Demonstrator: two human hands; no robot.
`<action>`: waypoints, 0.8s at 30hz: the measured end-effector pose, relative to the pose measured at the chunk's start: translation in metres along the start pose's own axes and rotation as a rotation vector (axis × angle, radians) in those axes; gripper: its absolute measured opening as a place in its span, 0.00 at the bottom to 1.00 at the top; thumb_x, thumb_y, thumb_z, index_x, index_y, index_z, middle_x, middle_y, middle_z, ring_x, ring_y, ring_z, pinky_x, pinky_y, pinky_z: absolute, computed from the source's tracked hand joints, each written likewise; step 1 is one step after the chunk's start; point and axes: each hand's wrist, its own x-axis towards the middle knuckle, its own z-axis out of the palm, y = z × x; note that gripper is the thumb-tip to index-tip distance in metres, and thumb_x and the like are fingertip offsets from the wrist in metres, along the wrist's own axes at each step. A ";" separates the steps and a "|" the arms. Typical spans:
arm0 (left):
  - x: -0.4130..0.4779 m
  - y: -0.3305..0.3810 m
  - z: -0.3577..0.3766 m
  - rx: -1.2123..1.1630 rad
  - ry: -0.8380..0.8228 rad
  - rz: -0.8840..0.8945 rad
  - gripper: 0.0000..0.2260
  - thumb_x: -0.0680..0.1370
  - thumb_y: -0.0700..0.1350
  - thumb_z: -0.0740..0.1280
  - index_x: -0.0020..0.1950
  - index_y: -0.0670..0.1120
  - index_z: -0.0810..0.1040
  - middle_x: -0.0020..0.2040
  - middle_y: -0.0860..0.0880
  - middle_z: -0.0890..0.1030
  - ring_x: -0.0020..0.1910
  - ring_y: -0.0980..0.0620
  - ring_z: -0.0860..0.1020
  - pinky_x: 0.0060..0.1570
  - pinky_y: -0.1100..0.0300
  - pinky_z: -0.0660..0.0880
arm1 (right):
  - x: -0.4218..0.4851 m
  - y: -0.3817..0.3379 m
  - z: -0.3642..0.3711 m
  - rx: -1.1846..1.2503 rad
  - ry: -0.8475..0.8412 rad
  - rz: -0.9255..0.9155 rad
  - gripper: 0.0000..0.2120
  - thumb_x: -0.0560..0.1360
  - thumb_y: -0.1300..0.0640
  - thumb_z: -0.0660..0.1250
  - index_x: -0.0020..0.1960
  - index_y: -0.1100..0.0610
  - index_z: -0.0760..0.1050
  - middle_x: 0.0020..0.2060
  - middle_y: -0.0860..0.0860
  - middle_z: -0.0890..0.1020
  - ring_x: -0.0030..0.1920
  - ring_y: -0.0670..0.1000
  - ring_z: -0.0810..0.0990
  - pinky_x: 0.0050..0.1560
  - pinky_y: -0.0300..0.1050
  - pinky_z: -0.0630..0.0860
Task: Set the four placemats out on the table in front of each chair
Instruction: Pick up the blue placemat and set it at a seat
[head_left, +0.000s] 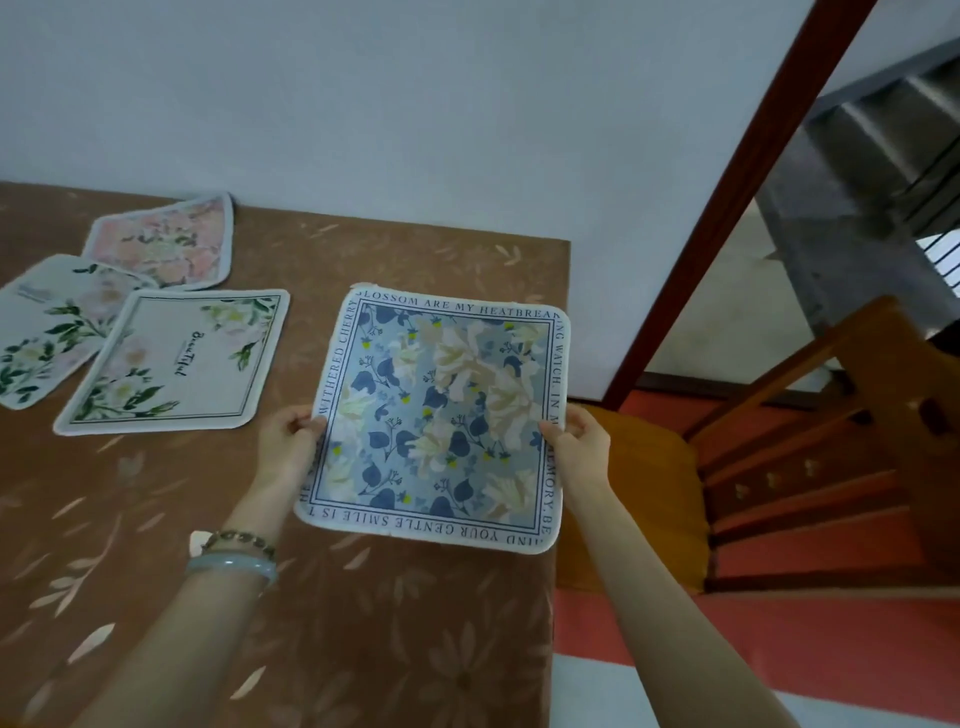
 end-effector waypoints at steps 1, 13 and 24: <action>0.006 -0.004 0.006 0.005 -0.003 -0.011 0.04 0.79 0.39 0.64 0.51 0.43 0.78 0.49 0.40 0.81 0.48 0.40 0.80 0.47 0.50 0.77 | 0.010 0.007 0.001 -0.014 0.013 0.015 0.07 0.75 0.62 0.69 0.49 0.50 0.77 0.43 0.50 0.84 0.43 0.52 0.85 0.43 0.50 0.84; 0.081 -0.040 0.049 0.157 -0.108 0.015 0.09 0.76 0.39 0.68 0.55 0.39 0.82 0.51 0.41 0.83 0.49 0.43 0.81 0.54 0.48 0.78 | 0.080 0.066 0.039 -0.194 0.274 0.087 0.06 0.74 0.61 0.69 0.51 0.55 0.80 0.45 0.51 0.84 0.46 0.52 0.83 0.48 0.49 0.81; 0.110 -0.058 0.057 0.228 -0.202 -0.047 0.11 0.72 0.41 0.75 0.52 0.41 0.83 0.49 0.43 0.84 0.44 0.44 0.82 0.46 0.50 0.79 | 0.096 0.083 0.039 -0.295 0.379 0.116 0.09 0.76 0.62 0.67 0.55 0.57 0.82 0.48 0.50 0.83 0.42 0.46 0.77 0.32 0.30 0.68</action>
